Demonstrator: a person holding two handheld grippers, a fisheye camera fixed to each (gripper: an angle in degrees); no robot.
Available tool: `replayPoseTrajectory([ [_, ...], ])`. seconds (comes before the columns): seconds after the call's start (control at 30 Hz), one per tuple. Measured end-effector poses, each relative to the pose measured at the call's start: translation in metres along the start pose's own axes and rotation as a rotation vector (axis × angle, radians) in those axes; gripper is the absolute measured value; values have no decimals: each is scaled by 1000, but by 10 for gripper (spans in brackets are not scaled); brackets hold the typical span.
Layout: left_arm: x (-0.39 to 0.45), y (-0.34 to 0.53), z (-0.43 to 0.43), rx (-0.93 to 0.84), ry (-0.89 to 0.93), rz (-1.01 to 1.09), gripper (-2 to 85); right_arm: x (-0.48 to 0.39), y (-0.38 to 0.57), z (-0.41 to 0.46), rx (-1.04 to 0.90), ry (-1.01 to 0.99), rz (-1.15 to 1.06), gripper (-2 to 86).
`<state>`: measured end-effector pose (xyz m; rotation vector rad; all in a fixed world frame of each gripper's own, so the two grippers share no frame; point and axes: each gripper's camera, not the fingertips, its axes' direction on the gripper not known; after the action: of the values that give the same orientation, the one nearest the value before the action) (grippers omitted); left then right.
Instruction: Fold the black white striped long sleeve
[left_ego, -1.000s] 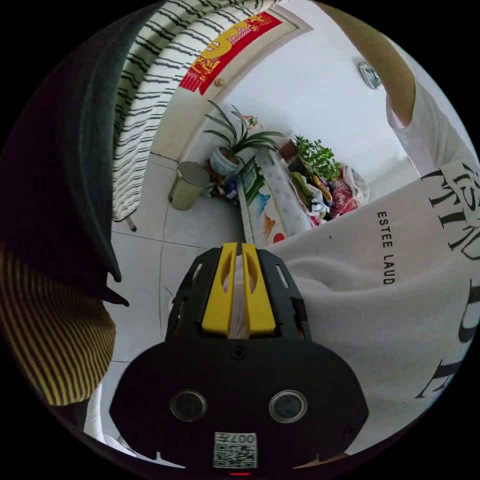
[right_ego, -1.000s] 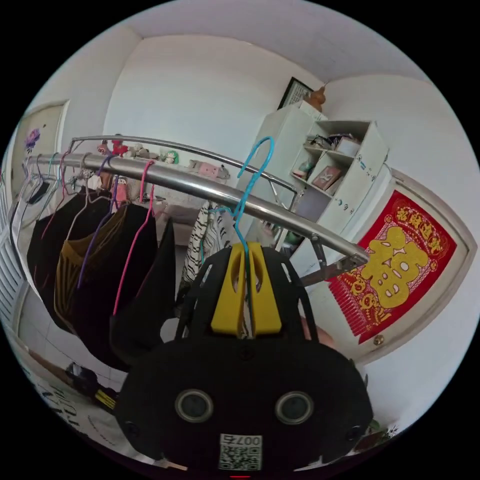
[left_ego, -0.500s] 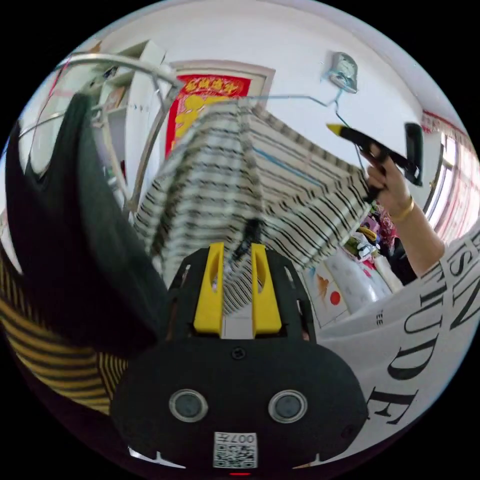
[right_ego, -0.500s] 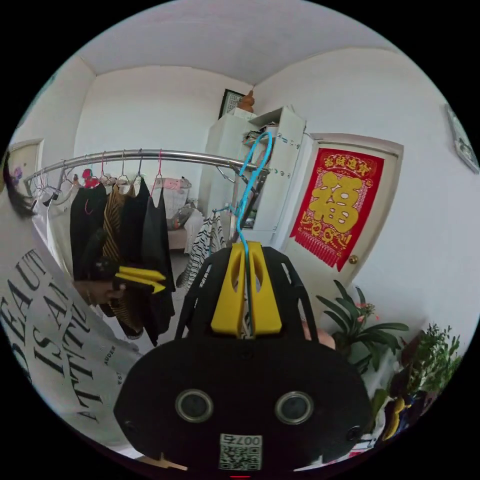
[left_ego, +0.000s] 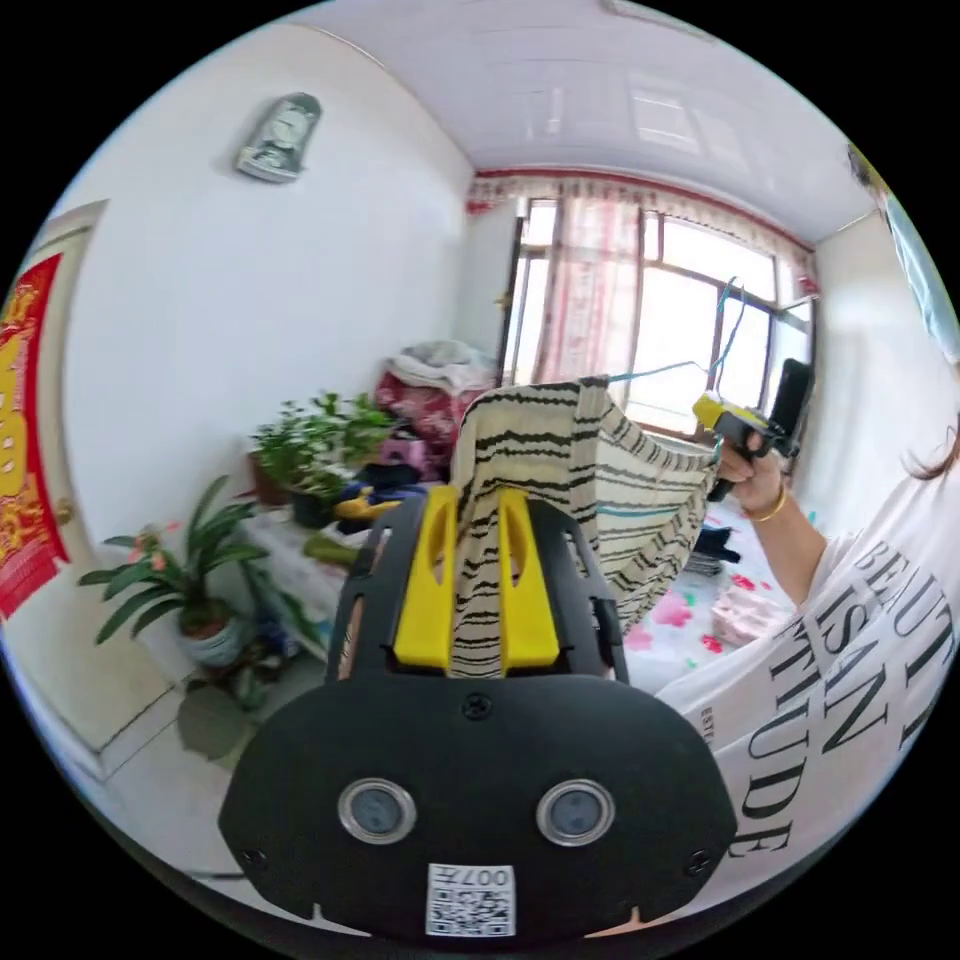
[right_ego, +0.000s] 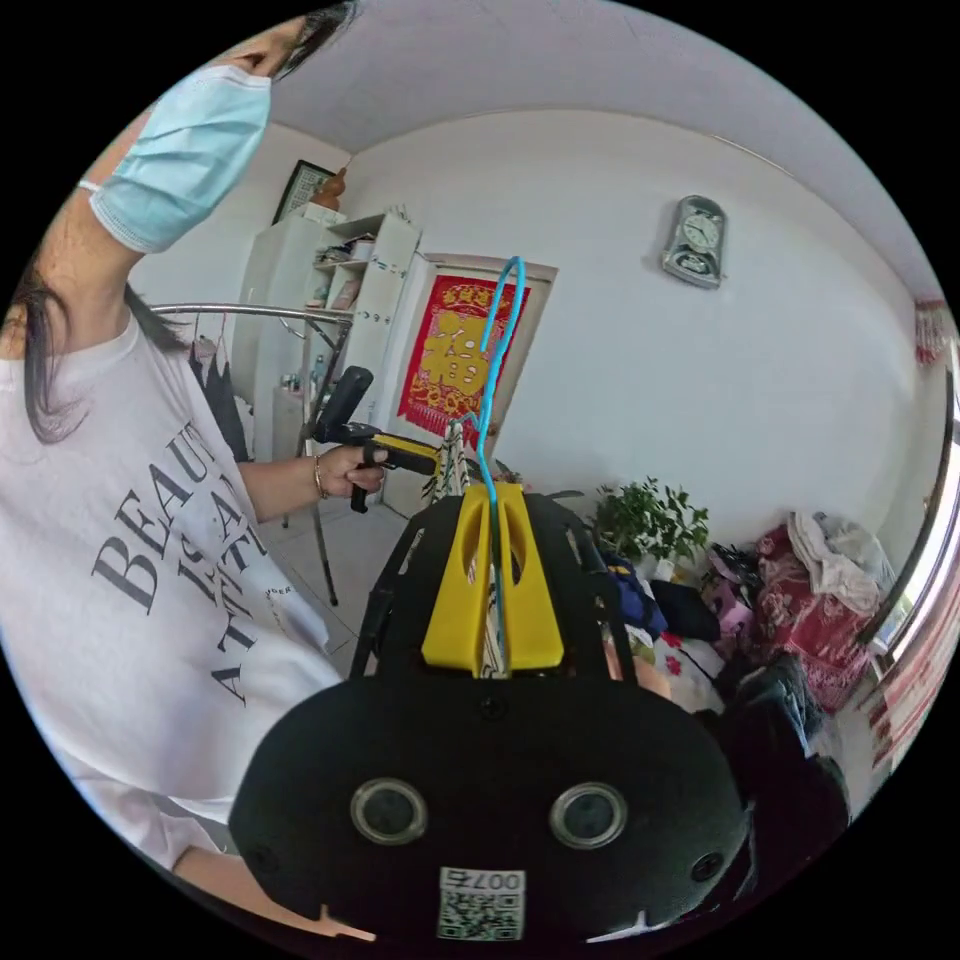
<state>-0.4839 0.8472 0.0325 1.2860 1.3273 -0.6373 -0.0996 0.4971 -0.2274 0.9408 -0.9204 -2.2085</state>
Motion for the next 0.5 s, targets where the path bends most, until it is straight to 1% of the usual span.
replayPoseTrajectory([
  [0.03,7,-6,17,8,37,3,9,12,20,-27,-6,30,45,5],
  [0.1,37,-25,80,5,157,39,-3,25,51,-62,-7,100,107,1],
  [0.17,58,-36,123,-23,197,57,-7,42,89,-100,-29,189,195,-1],
  [0.23,72,-42,160,-46,249,52,-8,52,116,-120,-44,255,251,-1],
  [0.3,78,-48,205,-68,353,0,-9,64,141,-131,-85,301,303,-1],
  [0.37,73,-50,235,-79,353,-60,-9,81,173,-138,-169,320,342,-2],
  [0.4,66,-50,251,-83,317,-101,-9,85,181,-142,-175,315,356,-2],
  [0.43,60,-50,258,-86,303,-129,-9,95,200,-152,-157,315,406,-2],
  [0.5,25,-50,286,-87,315,-269,-9,109,228,-171,-94,306,488,-3],
])
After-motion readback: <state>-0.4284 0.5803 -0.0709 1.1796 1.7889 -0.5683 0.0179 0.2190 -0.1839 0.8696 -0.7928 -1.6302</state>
